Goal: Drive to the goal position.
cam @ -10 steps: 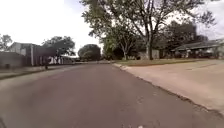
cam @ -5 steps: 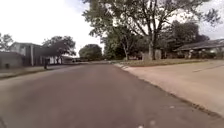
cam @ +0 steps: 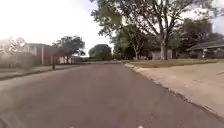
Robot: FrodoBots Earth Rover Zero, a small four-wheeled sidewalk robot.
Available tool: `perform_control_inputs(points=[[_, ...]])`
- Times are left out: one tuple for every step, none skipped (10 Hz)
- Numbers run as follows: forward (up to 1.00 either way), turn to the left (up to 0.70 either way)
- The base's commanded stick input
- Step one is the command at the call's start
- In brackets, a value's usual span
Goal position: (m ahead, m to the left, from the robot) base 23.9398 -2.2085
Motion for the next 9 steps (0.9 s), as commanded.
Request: perform_control_inputs(points=[[1.00,0.00],[1.00,0.00],[1.00,0.00],[1.00,0.01],[1.00,0.02],[1.00,0.02],[1.00,0.02],[1.00,0.02],[1.00,0.01]])
